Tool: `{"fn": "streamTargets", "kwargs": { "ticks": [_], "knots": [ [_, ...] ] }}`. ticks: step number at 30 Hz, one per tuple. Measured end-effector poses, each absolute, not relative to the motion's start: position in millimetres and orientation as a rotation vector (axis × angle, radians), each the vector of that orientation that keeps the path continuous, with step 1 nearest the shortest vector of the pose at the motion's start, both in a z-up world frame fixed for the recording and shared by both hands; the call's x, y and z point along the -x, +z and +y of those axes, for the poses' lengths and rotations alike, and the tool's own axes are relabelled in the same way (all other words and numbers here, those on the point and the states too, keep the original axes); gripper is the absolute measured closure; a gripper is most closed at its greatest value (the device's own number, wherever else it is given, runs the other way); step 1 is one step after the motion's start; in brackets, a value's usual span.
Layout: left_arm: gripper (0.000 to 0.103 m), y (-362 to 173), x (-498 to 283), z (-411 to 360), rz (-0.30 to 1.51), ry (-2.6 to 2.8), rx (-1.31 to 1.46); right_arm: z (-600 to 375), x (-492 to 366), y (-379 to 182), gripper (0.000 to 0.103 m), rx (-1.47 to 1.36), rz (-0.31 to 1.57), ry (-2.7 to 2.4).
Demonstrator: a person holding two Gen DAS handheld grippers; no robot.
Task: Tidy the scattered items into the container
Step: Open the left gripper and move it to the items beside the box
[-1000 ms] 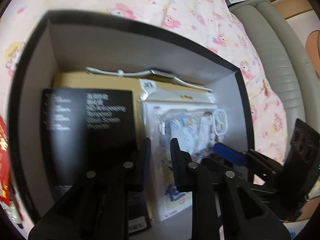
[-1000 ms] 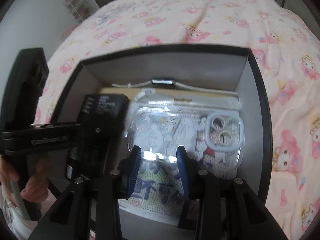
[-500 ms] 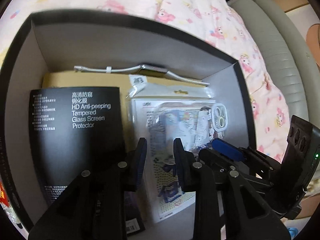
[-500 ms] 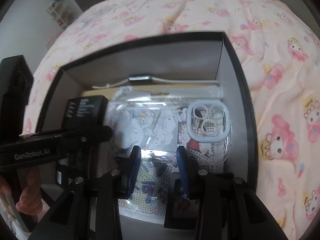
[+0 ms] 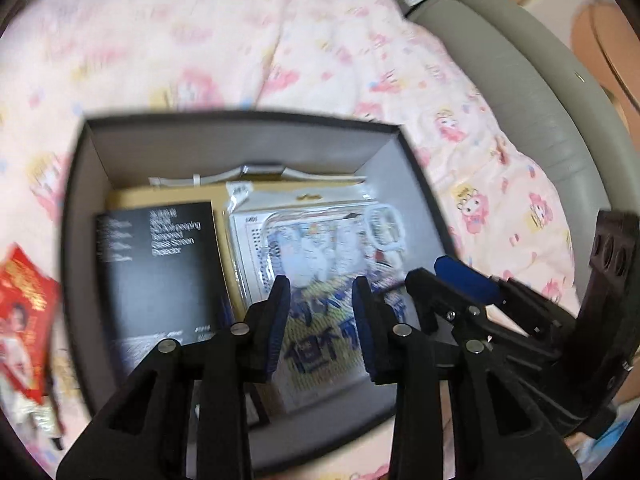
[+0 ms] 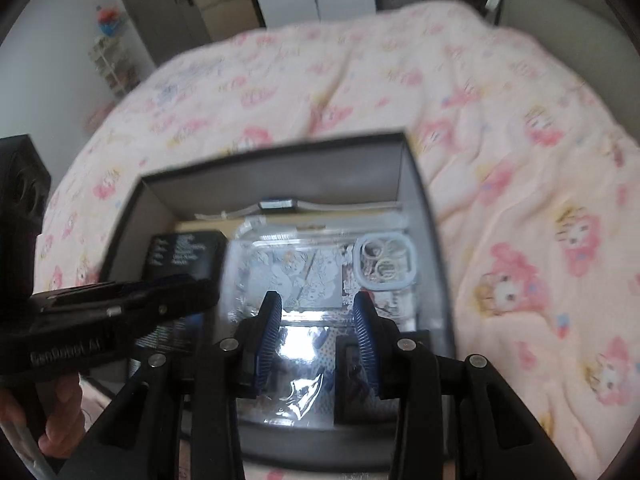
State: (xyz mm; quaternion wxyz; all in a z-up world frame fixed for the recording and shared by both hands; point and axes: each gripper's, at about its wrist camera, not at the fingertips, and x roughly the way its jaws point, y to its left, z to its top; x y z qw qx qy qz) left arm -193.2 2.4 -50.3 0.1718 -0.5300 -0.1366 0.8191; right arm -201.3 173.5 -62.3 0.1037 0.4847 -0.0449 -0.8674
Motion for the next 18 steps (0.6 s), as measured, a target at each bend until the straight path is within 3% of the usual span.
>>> {"fn": "streamTargets", "kwargs": {
  "ticks": [10,18],
  "knots": [
    [0.066,31.5,117.0,-6.2,-0.266,2.439,1.292,158.2,128.0,15.8,0.067,-1.237,-0.165,-2.578],
    [0.066,44.6,53.8,-44.9,-0.276,2.493,1.288,118.2,71.4,33.2,0.067,-1.153,-0.099,-2.531]
  ]
}}
